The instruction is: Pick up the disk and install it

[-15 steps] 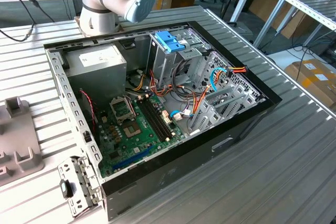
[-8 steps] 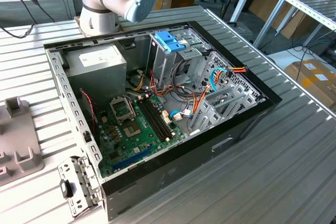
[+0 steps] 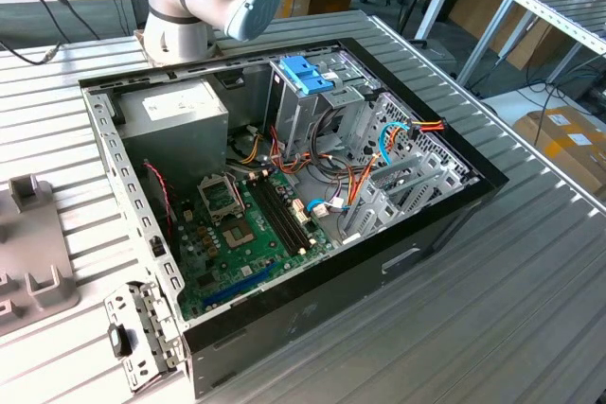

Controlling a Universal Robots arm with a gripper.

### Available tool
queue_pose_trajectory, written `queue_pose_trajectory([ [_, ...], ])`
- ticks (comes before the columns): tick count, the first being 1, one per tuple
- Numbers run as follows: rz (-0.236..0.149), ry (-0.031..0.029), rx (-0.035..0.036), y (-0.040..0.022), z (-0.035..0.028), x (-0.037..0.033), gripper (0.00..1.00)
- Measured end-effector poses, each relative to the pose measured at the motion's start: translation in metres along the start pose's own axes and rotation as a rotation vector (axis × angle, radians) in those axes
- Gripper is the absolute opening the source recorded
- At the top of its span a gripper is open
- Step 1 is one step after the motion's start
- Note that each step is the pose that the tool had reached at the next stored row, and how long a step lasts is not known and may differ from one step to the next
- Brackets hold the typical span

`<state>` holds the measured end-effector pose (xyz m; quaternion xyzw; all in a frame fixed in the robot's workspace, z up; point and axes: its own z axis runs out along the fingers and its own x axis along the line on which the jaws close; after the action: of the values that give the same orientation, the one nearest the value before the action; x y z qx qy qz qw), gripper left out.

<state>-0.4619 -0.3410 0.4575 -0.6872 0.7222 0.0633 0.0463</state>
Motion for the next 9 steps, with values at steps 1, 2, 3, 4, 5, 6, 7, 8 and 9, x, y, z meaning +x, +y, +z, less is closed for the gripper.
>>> queue_pose_trajectory([
  [1,0.0,-0.0004,-0.0002,0.0,-0.0012,-0.0002,0.37],
  [2,0.0,-0.0008,-0.0002,0.0,-0.0022,-0.0004,0.37],
  [3,0.0,-0.0014,-0.0001,0.0,-0.0032,-0.0005,0.37],
  [4,0.0,-0.0021,-0.0002,0.0001,-0.0047,-0.0008,0.37],
  [5,0.0,-0.0023,-0.0002,0.0,-0.0049,-0.0008,0.37],
  [6,0.0,-0.0024,-0.0001,0.0,-0.0049,-0.0008,0.37],
  [7,0.0,-0.0024,-0.0002,0.0,-0.005,-0.0008,0.37],
  [8,0.0,-0.0024,-0.0002,0.0,-0.005,-0.0008,0.37],
  [9,0.0,-0.0023,-0.0002,0.0,-0.005,-0.0008,0.37],
])
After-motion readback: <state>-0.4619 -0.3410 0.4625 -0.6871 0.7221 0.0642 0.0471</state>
